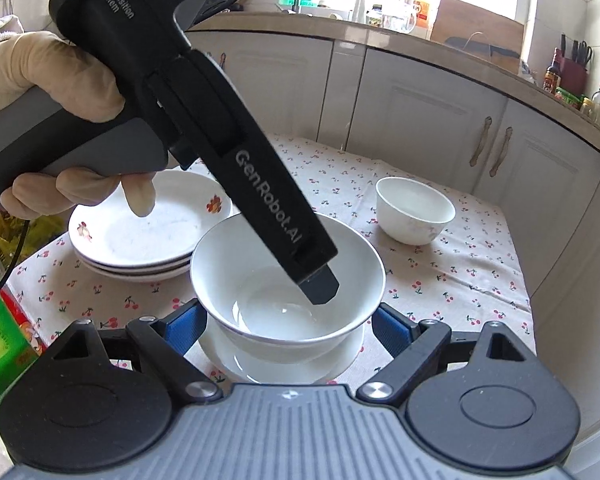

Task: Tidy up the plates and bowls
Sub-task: 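Open the left gripper and release the nested white bowl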

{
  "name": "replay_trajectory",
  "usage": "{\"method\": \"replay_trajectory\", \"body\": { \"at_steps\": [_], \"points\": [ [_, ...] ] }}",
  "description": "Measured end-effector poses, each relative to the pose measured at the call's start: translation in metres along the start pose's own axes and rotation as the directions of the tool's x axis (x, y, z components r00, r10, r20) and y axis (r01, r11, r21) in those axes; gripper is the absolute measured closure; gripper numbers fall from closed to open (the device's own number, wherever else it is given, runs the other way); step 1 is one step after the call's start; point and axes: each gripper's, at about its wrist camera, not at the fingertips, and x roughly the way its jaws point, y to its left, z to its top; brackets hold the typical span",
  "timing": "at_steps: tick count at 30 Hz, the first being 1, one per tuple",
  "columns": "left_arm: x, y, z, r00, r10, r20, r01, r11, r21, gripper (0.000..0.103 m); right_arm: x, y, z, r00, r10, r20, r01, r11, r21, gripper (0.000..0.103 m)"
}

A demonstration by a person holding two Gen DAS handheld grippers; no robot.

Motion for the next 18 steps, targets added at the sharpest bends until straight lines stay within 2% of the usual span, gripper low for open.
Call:
{"method": "replay_trajectory", "body": {
  "at_steps": [18],
  "points": [
    [0.009,0.0,-0.0038,1.0,-0.022,-0.005,0.022,1.0,0.006,0.034,0.0086,-0.0019,-0.0096,0.999,0.009,-0.043,-0.009,1.0,0.007,0.011]
  ]
}}
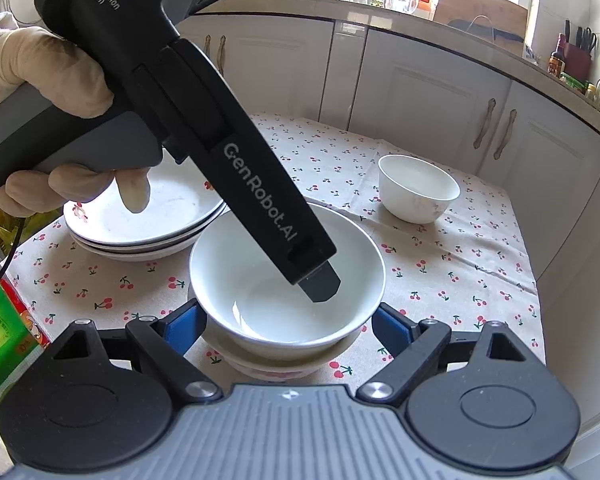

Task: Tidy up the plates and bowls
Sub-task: 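Open the left gripper and release the nested white bowl, then move the left gripper to the rim of the remaining white bowl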

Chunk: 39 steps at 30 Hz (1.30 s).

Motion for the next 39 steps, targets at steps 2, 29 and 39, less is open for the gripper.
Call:
{"method": "replay_trajectory", "body": {
  "at_steps": [2,29,39],
  "points": [
    [0.0,-0.001,0.0,1.0,0.003,-0.003,-0.003,1.0,0.005,0.033,0.0,0.0,0.0,1.0,0.001,0.0,-0.001,1.0,-0.002,0.011],
    [-0.005,0.002,0.002,1.0,0.01,0.021,-0.01,1.0,0.015,0.028,-0.01,-0.005,0.002,0.998,-0.013,0.053,0.014,1.0,-0.014,0.0],
    [-0.024,-0.001,-0.003,0.996,0.021,0.087,-0.024,0.999,0.031,0.023,-0.015,-0.027,0.001,0.995,-0.071,0.065,0.068,0.997,0.046,0.0]
  ]
}}
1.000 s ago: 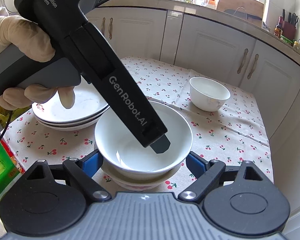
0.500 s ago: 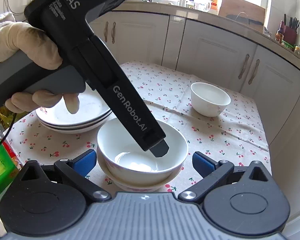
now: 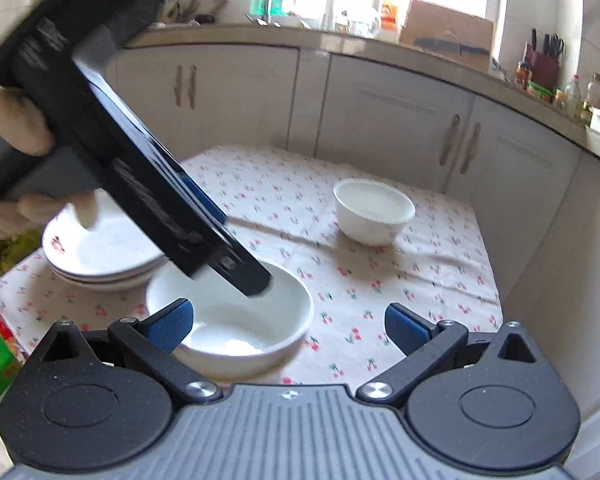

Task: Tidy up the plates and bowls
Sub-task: 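Move the left gripper to the rim of the remaining white bowl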

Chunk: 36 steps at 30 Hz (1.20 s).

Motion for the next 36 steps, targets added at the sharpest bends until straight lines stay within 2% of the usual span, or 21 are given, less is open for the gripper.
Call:
{"method": "replay_trajectory", "body": {
  "at_steps": [10,19,36],
  "points": [
    [-0.008,0.006,0.002,1.0,-0.021,0.019,0.021,1.0,0.006,0.022,0.008,-0.004,-0.008,1.0,0.018,-0.016,-0.018,1.0,0.013,0.0],
    [-0.001,0.024,0.033,0.999,-0.027,0.036,0.026,0.999,0.034,0.018,0.017,-0.023,0.005,1.0,0.014,-0.005,-0.014,0.999,0.048,0.0],
    [0.079,0.073,0.11,0.999,-0.04,0.028,0.039,0.999,0.035,0.017,0.084,-0.083,0.041,0.999,-0.036,-0.02,0.038,0.993,0.108,0.0]
  ]
}}
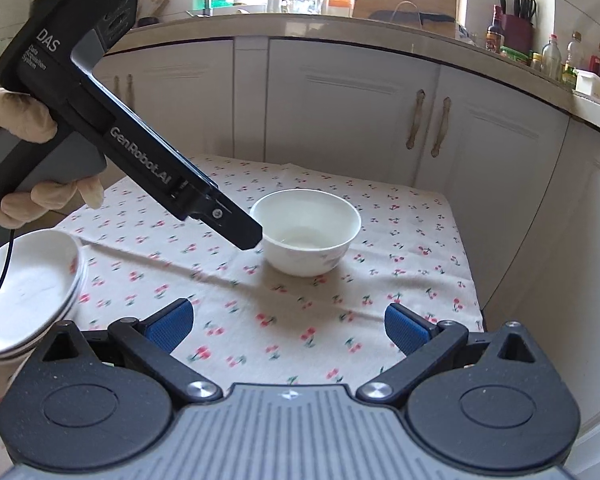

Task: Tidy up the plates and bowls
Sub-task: 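Move the left gripper to the rim of the remaining white bowl, then close the left gripper on the white bowl's rim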

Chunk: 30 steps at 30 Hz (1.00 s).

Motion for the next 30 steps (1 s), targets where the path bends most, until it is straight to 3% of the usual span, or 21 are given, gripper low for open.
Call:
{"method": "replay_trajectory", "body": {
  "at_steps": [4,11,23,27,30],
  "points": [
    [0.019,0.009,0.012,0.999,0.041,-0.003,-0.041,0.999,0.023,0.017,0.02,-0.006,0.011,1.0,0.009,-0.012,-0.009,1.0,-0.005,0.0],
    [0.046,0.035,0.028,0.998,0.055,-0.004,-0.055,0.998,-0.018,0.017,0.059,-0.008,0.026,0.999,0.027,-0.046,-0.03,0.998,-0.061,0.0],
    [0.085,0.049,0.041,0.998,0.038,-0.046,-0.037,0.999,0.013,0.021,0.107,-0.024,0.039,0.996,0.07,-0.056,-0.072,0.997,-0.038,0.0],
    [0.091,0.049,0.043,0.998,0.023,-0.062,-0.022,1.0,0.018,0.029,0.115,-0.023,0.037,0.997,0.059,-0.056,-0.062,0.997,-0.052,0.002],
    [0.094,0.048,0.044,0.997,0.014,-0.08,-0.012,0.999,0.031,0.039,0.12,-0.025,0.036,0.997,0.052,-0.06,-0.055,0.997,-0.047,0.01]
  ]
}}
